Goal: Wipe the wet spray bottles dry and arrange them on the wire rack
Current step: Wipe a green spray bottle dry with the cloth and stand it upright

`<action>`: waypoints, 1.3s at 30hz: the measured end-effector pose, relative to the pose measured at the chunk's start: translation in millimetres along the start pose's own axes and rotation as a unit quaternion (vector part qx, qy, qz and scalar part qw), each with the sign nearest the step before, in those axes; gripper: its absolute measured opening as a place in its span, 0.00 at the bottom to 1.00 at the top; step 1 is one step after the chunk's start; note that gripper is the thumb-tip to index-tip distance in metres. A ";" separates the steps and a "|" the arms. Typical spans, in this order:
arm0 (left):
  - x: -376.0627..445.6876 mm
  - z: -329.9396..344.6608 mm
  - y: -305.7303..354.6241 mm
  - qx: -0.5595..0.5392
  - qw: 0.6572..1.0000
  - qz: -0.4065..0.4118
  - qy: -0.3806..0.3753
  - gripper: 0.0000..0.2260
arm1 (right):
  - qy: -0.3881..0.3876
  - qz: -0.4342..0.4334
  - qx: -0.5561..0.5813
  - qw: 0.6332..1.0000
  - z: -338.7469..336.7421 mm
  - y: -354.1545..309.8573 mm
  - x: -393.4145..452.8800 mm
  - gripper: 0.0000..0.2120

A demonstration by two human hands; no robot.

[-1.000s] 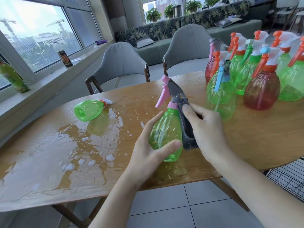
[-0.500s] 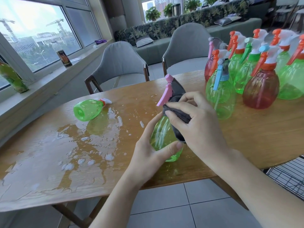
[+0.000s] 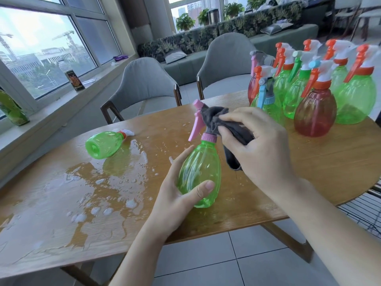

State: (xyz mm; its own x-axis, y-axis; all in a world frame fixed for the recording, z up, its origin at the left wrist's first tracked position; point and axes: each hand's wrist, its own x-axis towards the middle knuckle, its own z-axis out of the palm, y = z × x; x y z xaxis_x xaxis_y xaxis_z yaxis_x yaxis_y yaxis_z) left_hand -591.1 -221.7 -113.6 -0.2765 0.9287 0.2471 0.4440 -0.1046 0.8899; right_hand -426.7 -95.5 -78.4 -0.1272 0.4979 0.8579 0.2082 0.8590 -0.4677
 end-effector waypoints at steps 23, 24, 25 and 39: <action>-0.3 4.5 0.0 0.037 0.999 0.024 -0.005 0.37 | -0.060 -0.063 -0.037 0.996 24.6 -16.0 -14.2 0.14; -0.4 4.7 -0.1 0.037 0.999 0.025 -0.005 0.37 | -0.066 -0.068 -0.038 0.995 24.3 -16.2 -14.8 0.14; -0.7 4.3 -0.3 0.035 0.999 0.023 -0.005 0.36 | -0.070 -0.068 -0.030 0.995 22.7 -15.4 -14.1 0.14; -3.5 -1.0 -3.0 0.032 0.999 0.028 -0.006 0.36 | 0.005 -0.020 -0.020 1.000 13.0 5.4 -2.7 0.10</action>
State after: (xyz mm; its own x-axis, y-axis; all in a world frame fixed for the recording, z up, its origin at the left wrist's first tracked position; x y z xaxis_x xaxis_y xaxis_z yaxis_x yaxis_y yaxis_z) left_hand -592.3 -224.9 -116.7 -0.2399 0.9263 0.2905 0.5120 -0.1336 0.8486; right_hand -437.8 -90.7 -86.0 -0.1254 0.4624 0.8777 0.2424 0.8722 -0.4249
